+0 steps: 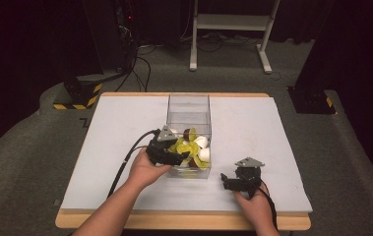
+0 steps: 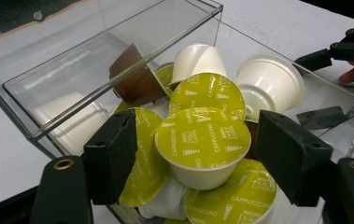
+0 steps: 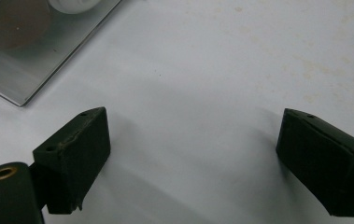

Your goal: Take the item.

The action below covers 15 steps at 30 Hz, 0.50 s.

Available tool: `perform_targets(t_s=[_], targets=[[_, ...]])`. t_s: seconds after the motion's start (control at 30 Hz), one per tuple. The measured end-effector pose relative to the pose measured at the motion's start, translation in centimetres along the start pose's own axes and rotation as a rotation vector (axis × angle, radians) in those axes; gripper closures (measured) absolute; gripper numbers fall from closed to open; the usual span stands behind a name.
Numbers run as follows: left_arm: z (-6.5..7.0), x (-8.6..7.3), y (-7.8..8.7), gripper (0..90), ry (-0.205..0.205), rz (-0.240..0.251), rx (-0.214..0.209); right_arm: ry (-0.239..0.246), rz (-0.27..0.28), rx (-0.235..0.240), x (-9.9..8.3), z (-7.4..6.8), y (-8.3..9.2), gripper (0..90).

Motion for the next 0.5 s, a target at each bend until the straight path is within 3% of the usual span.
perform_targets(t_s=[0.5], targets=[[0.6,-0.5,-1.1,30.5,-0.018,-0.037,0.007,0.000,0.000,0.000,0.0,0.0,0.0,10.0]])
Point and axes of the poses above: each handheld gripper's, and its own axes: y roughly backward along the jaws, x roughly out of its top, z roughly to its right, the point moved 8 cm from there along -y, roughly forward along the jaws, and after that the axes turned 2 degrees about -y, right-handed, at the moved point
